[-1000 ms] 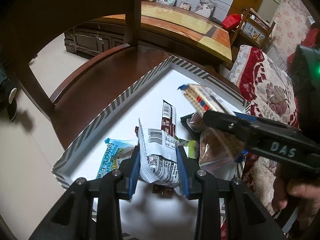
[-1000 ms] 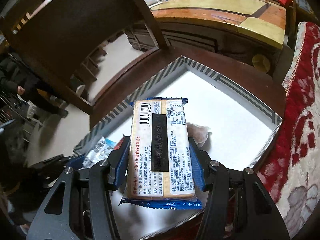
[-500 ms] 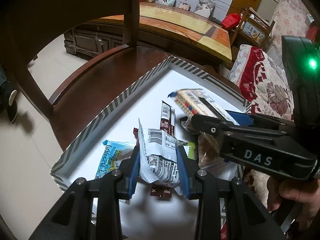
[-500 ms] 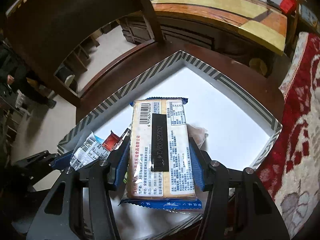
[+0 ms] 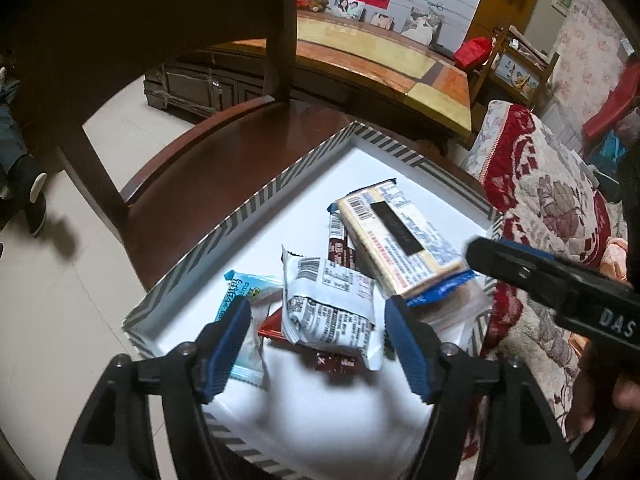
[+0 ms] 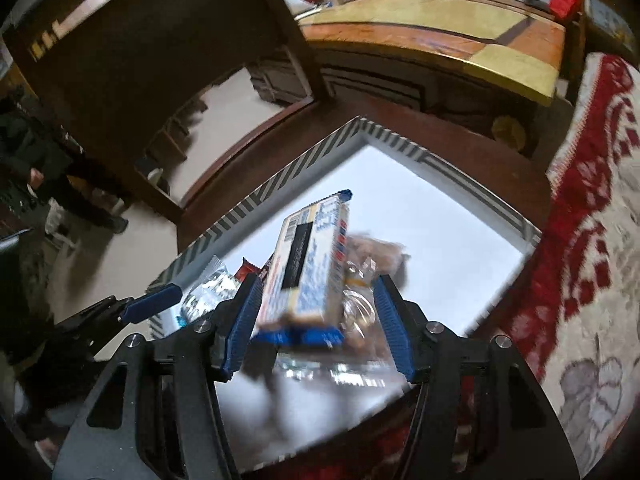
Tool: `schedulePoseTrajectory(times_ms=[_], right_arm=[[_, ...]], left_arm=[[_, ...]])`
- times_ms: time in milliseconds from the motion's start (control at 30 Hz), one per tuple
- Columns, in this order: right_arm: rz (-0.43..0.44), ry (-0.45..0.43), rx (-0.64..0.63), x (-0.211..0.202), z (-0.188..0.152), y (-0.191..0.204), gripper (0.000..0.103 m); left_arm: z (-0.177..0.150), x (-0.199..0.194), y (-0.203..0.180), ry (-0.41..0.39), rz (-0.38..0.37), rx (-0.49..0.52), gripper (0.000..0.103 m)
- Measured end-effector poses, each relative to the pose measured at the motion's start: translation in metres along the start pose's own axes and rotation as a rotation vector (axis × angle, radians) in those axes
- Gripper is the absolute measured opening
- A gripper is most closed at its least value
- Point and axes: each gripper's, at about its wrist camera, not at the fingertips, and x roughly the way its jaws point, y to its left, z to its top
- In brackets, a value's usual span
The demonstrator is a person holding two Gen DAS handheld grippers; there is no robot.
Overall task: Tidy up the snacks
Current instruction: 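Open both grippers over the tray to drop the sachet and wafer packet, then move both grippers back to the blanket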
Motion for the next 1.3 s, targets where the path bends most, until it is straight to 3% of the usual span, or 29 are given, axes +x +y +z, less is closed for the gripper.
schedulePoseTrajectory(times_ms=[267,467,767,900,1000,1133,1300], right_arm=[[0.017,-0.057,0.086,-0.054,-0.039,-0.031,0.058],[-0.030,-0.090,0.167,-0.097,-0.076,-0.070,0.058],[-0.134,-0.238,0.304,-0.193,-0.126,-0.139,0.058],[-0.256,-0.272,0.382,-0.233,-0.156,-0.179,0.058],[-0.346,-0.280,0.458,-0.256,-0.183,-0.213,0.065],[-0.383,-0.278,0.541,-0.272,-0.208,-0.248,0.065],[-0.365,-0.271,0.592,-0.274,-0.224,-0.270,0.065]], left_arm=[[-0.004,-0.025,-0.020,-0.032,-0.020,0.020,0.079],[-0.011,-0.035,-0.059,-0.027,-0.082,0.078,0.080],[-0.023,-0.048,-0.135,-0.021,-0.184,0.206,0.080],[-0.032,-0.041,-0.173,0.019,-0.250,0.256,0.082],[-0.038,-0.034,-0.203,0.048,-0.282,0.300,0.083],[-0.048,-0.018,-0.247,0.110,-0.330,0.372,0.083],[-0.059,0.003,-0.298,0.174,-0.377,0.452,0.084]])
